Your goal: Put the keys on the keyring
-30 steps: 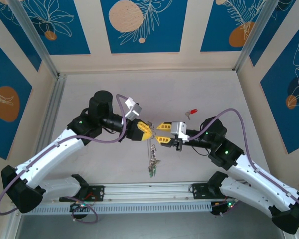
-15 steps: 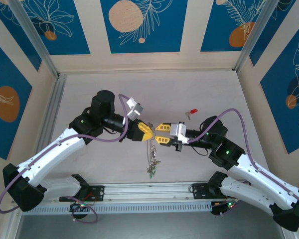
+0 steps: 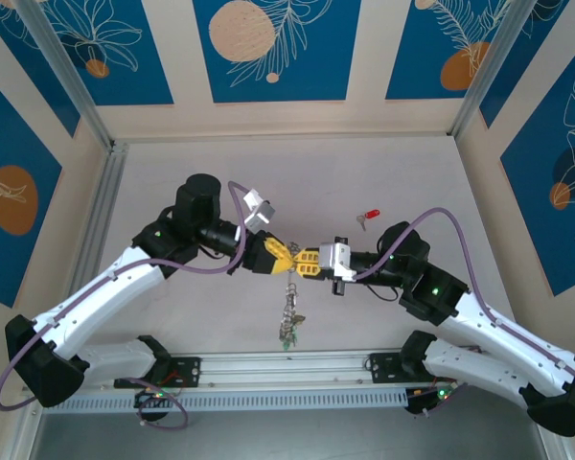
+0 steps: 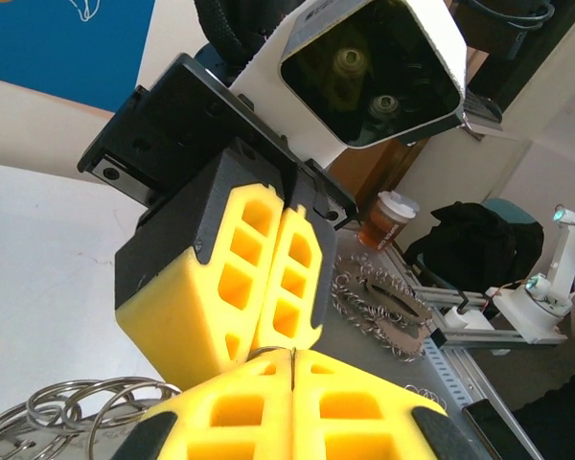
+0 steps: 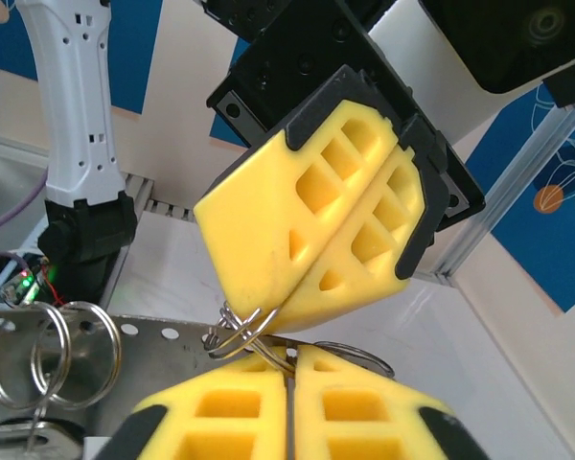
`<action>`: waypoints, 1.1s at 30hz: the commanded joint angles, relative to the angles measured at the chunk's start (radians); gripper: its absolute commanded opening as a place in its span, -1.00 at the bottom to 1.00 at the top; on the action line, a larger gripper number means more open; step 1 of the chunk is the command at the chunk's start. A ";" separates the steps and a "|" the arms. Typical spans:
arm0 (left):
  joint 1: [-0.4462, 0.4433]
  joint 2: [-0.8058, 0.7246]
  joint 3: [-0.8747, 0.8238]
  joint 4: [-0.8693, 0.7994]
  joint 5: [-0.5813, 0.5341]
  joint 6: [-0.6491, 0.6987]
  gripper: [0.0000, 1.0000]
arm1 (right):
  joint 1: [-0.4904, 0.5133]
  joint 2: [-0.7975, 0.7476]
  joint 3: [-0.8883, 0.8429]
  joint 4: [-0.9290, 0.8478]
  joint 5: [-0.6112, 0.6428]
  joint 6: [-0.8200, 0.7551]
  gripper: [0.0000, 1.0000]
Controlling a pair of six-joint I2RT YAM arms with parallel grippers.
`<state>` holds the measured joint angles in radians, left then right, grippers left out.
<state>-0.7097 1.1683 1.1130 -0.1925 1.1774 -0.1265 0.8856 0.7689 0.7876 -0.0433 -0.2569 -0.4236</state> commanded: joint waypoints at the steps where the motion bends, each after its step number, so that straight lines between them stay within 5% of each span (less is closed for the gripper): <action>1: 0.006 -0.011 0.030 0.033 -0.015 0.000 -1.00 | 0.019 -0.011 0.030 -0.018 -0.007 0.003 -0.98; 17: 0.007 -0.056 0.058 -0.094 -0.146 0.119 -1.00 | -0.230 0.047 0.102 -0.085 -0.058 0.333 -1.00; 30: -0.001 -0.047 0.057 -0.113 -0.196 0.163 -1.00 | -0.253 0.193 0.247 -0.232 0.003 0.459 -1.00; 33: -0.001 -0.047 0.057 -0.114 -0.200 0.169 -1.00 | -0.252 0.214 0.268 -0.259 0.017 0.468 -0.83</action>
<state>-0.7052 1.1450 1.1336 -0.3111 0.9493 0.0113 0.6350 0.9733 1.0183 -0.2367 -0.2779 0.0048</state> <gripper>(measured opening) 0.050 0.057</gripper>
